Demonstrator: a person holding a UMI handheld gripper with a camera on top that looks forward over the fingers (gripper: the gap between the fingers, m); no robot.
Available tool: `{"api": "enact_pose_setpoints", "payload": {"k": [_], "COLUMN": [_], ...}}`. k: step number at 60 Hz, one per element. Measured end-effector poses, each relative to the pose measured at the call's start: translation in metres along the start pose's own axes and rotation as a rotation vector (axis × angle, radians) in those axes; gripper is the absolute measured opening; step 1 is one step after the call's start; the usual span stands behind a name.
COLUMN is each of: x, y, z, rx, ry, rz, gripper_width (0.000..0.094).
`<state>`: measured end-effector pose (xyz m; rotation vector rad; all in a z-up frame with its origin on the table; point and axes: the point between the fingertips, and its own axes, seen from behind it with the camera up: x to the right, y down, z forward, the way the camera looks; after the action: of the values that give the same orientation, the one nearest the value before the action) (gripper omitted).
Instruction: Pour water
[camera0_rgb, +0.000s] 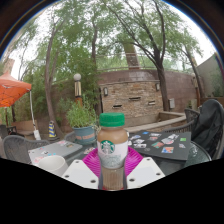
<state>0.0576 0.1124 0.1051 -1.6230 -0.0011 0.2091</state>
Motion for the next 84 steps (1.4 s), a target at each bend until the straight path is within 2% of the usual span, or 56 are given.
{"api": "enact_pose_setpoints", "payload": {"k": [12, 17, 38, 45, 56, 60, 64, 76, 84], "x": [-0.011, -0.012, -0.014, -0.014, -0.011, -0.013, -0.01, -0.005, 0.001], "y": [0.022, 0.038, 0.036, 0.035, 0.032, 0.035, 0.045, 0.033, 0.002], "z": [0.01, 0.012, 0.011, 0.011, 0.008, 0.005, -0.004, -0.064, -0.131], "rx": [-0.056, -0.127, -0.126, -0.117, -0.103, -0.117, -0.17, -0.212, -0.198], "ry": [-0.033, -0.027, -0.021, -0.022, -0.016, -0.018, -0.005, 0.035, 0.083], "rz": [-0.02, -0.083, -0.112, -0.107, -0.104, -0.11, -0.109, -0.103, -0.113], "gripper_width": [0.0273, 0.0275, 0.0302, 0.0399, 0.0495, 0.0629, 0.0851, 0.0829, 0.083]}}
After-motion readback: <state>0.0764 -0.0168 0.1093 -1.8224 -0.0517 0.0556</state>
